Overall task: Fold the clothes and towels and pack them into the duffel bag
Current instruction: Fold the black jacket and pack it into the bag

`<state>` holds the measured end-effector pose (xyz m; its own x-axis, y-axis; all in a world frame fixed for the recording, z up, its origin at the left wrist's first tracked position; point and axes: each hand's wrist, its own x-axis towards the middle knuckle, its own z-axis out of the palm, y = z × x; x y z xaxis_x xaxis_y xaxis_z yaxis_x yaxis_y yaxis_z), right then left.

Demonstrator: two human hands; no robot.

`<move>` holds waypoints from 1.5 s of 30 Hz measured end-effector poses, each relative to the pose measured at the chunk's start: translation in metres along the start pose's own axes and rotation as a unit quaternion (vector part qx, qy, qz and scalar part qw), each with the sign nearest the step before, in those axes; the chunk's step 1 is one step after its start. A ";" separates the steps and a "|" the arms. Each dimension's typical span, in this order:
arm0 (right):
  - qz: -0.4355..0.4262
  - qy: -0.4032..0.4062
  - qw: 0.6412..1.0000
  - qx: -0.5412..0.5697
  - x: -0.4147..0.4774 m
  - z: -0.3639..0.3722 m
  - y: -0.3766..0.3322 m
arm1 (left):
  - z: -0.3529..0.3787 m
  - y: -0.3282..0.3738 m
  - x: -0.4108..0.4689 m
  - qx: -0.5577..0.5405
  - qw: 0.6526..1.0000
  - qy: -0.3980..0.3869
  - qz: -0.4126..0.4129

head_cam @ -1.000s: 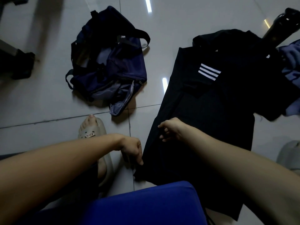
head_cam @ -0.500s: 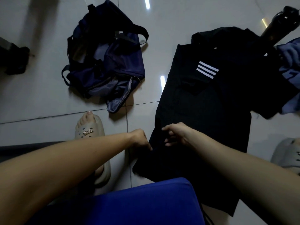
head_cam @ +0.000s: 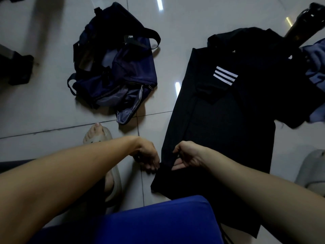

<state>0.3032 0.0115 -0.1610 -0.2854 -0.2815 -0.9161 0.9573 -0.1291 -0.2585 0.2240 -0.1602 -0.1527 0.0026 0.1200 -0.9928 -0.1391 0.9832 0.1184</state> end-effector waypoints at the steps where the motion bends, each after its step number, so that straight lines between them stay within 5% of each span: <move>1: 0.002 0.002 1.000 -0.003 0.001 -0.001 0.001 | 0.001 0.002 0.003 -0.021 1.000 -0.001 0.013; 10: 0.020 -0.034 0.996 -0.084 -0.013 -0.009 0.005 | 0.009 -0.003 0.010 -0.083 0.991 -0.096 0.042; 14: 0.037 -0.110 0.993 0.007 -0.015 -0.009 0.007 | 0.003 -0.009 0.002 -0.101 0.989 -0.088 0.066; 21: 0.029 -0.145 0.988 0.050 -0.019 -0.004 0.018 | 0.007 -0.009 -0.003 -0.326 0.935 -0.109 0.089; 29: 0.004 -0.037 0.989 -0.140 -0.024 -0.003 0.024 | 0.015 -0.002 0.002 -0.319 0.942 -0.006 0.101; 38: 0.144 -0.172 0.954 -0.198 -0.020 -0.001 0.036 | 0.015 -0.010 0.001 -0.285 0.952 0.050 0.101; 45: 0.069 0.001 0.966 -0.251 -0.019 -0.026 0.021 | 0.039 -0.024 0.010 -0.141 0.990 -0.007 0.027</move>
<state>0.3297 0.0391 -0.1567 -0.1539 -0.2606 -0.9531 0.8881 0.3863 -0.2490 0.2656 -0.1772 -0.1650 0.0004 0.1759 -0.9844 -0.4094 0.8982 0.1603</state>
